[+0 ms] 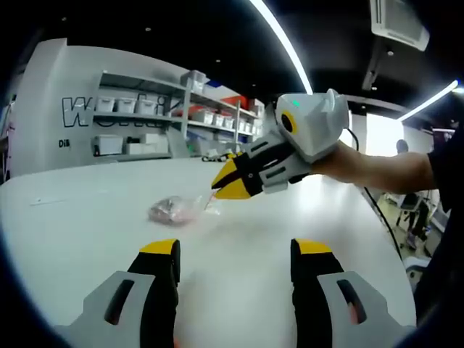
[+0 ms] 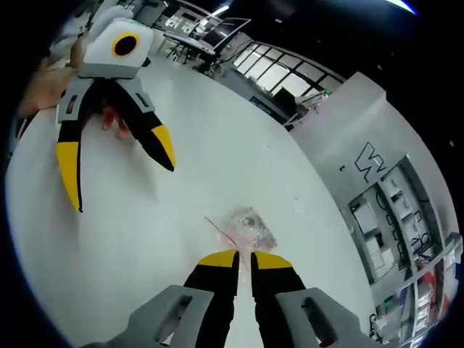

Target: Open the resealable bag by pulling the two sides of the seal apart until the entire bag opening is separated and visibly accessible.

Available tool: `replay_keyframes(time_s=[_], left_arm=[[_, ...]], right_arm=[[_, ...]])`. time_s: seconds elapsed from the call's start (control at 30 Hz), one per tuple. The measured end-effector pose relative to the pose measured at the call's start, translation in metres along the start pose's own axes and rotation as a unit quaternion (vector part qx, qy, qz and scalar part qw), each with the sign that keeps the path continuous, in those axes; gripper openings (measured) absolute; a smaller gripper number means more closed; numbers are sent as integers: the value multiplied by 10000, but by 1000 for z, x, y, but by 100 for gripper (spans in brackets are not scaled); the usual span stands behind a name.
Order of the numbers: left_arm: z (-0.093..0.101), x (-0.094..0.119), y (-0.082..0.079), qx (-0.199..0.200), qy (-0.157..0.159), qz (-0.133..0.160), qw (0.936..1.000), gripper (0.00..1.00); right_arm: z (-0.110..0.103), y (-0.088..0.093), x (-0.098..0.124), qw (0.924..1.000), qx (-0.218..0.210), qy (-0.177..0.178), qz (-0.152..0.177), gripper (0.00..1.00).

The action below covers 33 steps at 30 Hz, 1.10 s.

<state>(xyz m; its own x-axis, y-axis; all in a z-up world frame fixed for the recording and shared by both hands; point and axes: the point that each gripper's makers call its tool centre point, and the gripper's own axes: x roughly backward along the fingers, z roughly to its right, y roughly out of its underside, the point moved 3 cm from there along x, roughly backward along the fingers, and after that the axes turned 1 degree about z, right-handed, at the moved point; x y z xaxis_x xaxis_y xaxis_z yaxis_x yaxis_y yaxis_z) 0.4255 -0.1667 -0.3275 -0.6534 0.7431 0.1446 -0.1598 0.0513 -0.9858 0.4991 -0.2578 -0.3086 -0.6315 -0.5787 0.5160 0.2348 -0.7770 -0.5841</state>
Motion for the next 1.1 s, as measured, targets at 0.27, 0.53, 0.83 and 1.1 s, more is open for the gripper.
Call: replay_keyframes(time_s=[0.27,0.53,0.83,1.1], left_arm=[[-1,-1,0,-6,-2,-11,10000,62],[-1,0,1,14,-10,-21,10000,61],[-1,0,2,33,-16,-31,10000,61],[0,0,4,36,-21,-47,10000,61]], right_arm=[[-5,2,3,10000,-2,-20,1,2],[-7,3,7,10000,-24,-11,2,3],[-14,4,14,10000,-40,-21,43,3],[-17,10,18,9999,-140,24,54,3]])
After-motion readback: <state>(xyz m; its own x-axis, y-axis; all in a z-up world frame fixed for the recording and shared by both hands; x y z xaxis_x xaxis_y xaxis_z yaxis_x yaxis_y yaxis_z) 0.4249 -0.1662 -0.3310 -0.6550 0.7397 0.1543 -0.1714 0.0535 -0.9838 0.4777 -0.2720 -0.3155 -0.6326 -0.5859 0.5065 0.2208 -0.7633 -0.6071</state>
